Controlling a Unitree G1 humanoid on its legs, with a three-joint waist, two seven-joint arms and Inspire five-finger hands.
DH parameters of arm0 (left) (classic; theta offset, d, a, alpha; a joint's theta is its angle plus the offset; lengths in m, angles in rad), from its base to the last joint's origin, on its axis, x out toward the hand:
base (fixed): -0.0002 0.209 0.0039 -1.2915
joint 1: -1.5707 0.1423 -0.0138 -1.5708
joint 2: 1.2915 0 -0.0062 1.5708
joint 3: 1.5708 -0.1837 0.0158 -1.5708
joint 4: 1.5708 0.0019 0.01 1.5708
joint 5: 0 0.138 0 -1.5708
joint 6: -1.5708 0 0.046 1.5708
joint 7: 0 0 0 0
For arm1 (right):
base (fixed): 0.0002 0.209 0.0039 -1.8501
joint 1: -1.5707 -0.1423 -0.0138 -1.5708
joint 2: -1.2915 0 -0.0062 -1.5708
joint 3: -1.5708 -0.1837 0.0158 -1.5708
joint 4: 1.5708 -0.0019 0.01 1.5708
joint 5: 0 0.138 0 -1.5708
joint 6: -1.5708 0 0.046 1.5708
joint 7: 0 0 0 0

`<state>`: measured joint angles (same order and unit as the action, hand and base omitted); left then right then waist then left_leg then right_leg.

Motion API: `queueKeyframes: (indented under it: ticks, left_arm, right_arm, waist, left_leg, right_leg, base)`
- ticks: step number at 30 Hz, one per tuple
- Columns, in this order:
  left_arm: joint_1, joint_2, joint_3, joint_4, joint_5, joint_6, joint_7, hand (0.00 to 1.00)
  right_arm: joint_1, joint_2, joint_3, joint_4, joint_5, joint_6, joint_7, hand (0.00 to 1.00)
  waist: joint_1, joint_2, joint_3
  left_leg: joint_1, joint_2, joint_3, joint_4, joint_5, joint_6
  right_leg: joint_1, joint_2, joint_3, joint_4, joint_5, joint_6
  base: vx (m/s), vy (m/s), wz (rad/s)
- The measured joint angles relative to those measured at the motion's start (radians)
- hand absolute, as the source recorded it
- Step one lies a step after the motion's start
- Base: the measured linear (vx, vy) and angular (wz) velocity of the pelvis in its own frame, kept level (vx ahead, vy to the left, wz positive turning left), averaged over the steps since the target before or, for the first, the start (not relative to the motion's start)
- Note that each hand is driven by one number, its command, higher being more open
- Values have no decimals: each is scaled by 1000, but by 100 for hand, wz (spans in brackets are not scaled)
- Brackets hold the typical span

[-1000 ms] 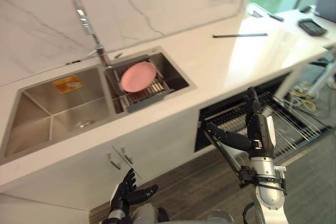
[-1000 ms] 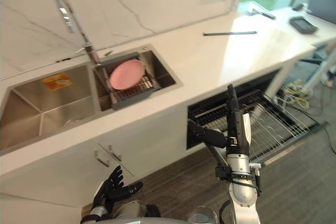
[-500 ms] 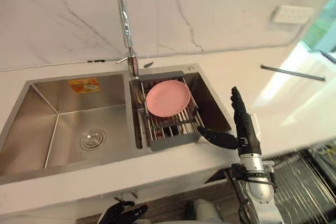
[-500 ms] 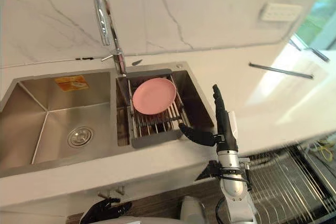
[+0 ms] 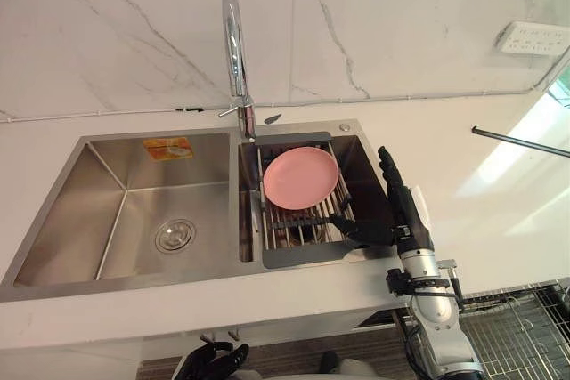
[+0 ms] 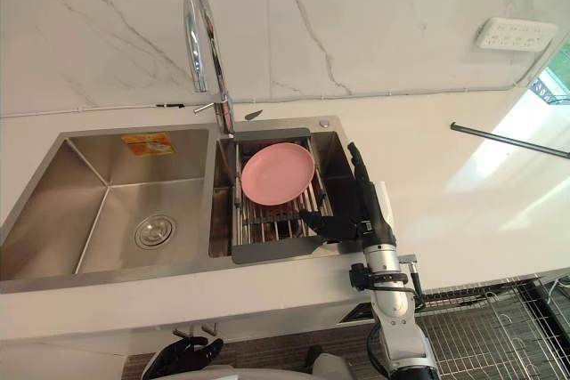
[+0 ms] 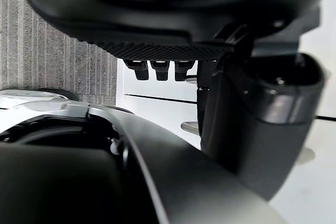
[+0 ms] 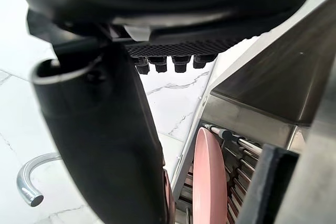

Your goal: Walk over to the sink, pick up the cup, carry it to the dishwasher, place the cup inside the dishwasher, then close the dishwasher door

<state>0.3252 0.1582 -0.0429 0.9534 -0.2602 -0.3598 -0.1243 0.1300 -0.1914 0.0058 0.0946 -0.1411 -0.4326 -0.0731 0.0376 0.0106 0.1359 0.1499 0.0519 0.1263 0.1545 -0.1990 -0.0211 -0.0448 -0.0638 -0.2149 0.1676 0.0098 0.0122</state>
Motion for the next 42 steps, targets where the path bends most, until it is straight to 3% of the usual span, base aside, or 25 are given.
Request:
queueKeyframes:
  ticks: [13, 14, 23, 31, 42]
  left_arm:
    - [-2, -11, 29, 15, 28, 0, 17, 100]
    - [6, -12, 46, 19, 55, 0, 15, 100]
    - [3, -11, 46, 18, 54, 0, 15, 100]
    - [1, -4, 47, 6, 42, 8, 14, 100]
    - [-2, 3, 60, -8, 33, 19, -5, 100]
  right_arm:
    - [1, -2, -19, 0, -43, 9, 11, 100]
    - [0, -14, -39, 0, -49, 27, 22, 100]
    - [0, -13, -40, 3, -48, 30, 16, 100]
    - [-1, 1, -89, 22, -52, 49, -64, 100]
    - [-23, -49, -109, 26, -258, 112, -89, 100]
  waist:
    - [-3, 8, -12]
    - [-3, -1, -32]
    - [-3, -2, -31]
    - [-1, -11, -11]
    - [13, -29, 1]
  left_leg:
    - [18, 13, -12, -43, 26, -16]
    - [27, 17, -29, -77, 36, -22]
    - [18, 15, -18, -81, 37, -21]
    - [17, 7, 3, -75, 37, -20]
    - [18, 15, 69, -59, 29, -23]
  right_leg:
    - [37, 20, -18, -70, 29, -10]
    - [96, 39, -39, -191, 79, -9]
    - [84, 36, -38, -194, 81, -7]
    - [81, 23, -34, -192, 90, 3]
    - [97, 9, -42, -192, 95, 12]
  base:
    - [-13, -20, 2]
    - [0, 0, 0]
    - [0, 0, 0]
    - [-15, 18, -1]
    - [-30, 14, 3]
